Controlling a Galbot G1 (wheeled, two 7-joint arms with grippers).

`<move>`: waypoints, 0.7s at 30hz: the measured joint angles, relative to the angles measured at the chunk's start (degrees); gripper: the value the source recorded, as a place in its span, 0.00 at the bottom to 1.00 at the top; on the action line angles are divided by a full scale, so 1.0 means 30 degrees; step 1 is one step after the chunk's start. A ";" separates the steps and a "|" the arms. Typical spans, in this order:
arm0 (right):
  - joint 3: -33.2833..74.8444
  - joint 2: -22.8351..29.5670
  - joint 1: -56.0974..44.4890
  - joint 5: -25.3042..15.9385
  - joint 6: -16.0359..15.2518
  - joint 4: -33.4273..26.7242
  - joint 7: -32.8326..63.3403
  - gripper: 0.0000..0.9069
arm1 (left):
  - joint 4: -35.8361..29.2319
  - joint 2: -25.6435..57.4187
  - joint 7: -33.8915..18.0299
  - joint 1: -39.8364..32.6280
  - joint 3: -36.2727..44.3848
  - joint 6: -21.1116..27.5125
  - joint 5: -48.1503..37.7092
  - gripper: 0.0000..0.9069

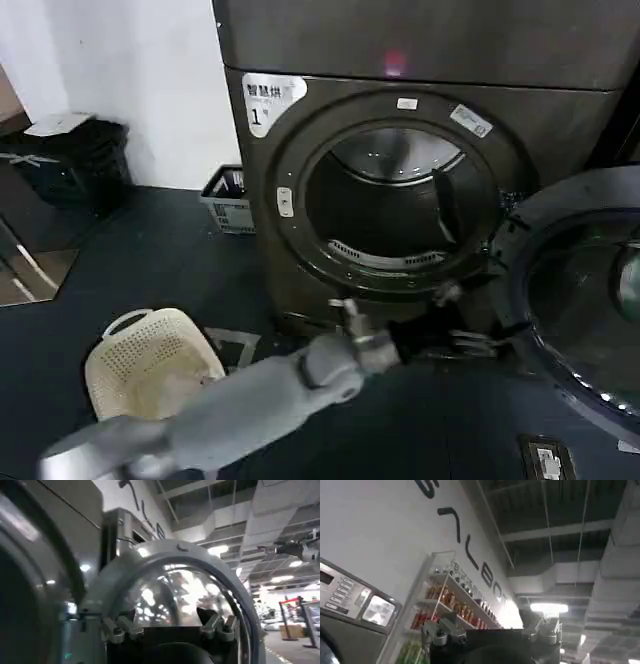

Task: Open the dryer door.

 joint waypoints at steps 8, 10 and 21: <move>-0.0275 -0.0140 0.0479 -0.0182 0.0018 0.0007 -0.0081 1.00 | -0.2601 0.4892 -0.0047 0.1123 -0.1246 -0.0049 0.0203 1.00; -0.0372 -0.0165 0.0571 -0.0331 -0.0157 0.0002 -0.0101 1.00 | -0.3179 0.6076 -0.0087 0.1421 -0.1561 0.0268 0.0154 1.00; -0.1117 -0.0214 0.1116 -0.1209 -0.0130 -0.0171 -0.0179 1.00 | -0.5985 1.3129 0.0399 0.5184 -0.4595 0.3499 0.1231 1.00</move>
